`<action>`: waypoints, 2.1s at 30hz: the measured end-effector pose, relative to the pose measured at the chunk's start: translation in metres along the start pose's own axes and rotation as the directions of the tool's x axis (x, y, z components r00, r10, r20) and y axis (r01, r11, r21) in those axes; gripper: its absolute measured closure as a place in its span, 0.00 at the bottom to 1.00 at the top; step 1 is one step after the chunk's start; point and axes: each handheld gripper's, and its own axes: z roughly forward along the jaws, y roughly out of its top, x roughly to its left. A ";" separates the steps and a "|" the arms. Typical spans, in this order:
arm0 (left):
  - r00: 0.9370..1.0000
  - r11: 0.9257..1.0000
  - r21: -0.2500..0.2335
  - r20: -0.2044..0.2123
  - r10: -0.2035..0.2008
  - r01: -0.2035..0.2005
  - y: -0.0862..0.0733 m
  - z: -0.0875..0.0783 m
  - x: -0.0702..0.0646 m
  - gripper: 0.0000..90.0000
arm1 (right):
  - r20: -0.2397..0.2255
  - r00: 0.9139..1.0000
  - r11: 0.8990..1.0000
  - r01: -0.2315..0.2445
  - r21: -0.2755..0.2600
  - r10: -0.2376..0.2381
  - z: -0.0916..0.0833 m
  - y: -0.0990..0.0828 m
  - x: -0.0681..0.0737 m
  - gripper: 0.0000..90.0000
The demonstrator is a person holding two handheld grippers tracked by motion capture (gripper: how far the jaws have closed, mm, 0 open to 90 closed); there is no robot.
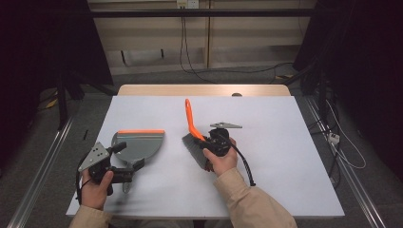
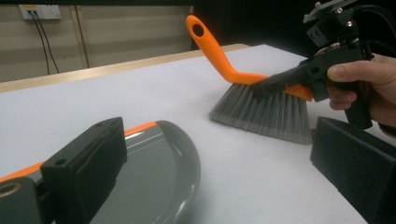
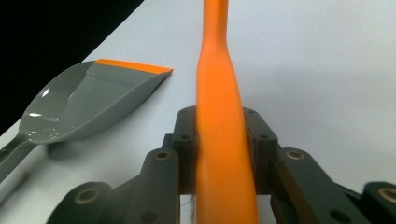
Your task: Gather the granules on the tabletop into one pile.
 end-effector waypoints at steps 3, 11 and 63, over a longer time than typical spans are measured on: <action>1.000 1.000 0.001 0.002 0.002 -0.002 0.000 0.000 0.000 0.04 | 0.005 1.000 1.000 -0.002 0.000 0.002 -0.003 0.000 -0.002 0.79; 1.000 1.000 0.000 0.003 0.005 -0.005 0.000 0.000 0.000 0.04 | 0.015 1.000 1.000 -0.003 -0.002 0.003 -0.007 -0.001 -0.002 0.79; 1.000 1.000 0.009 0.000 -0.014 0.014 -0.003 -0.001 0.003 0.04 | -0.245 0.822 0.850 0.527 -0.017 -0.514 0.028 0.048 -0.042 0.79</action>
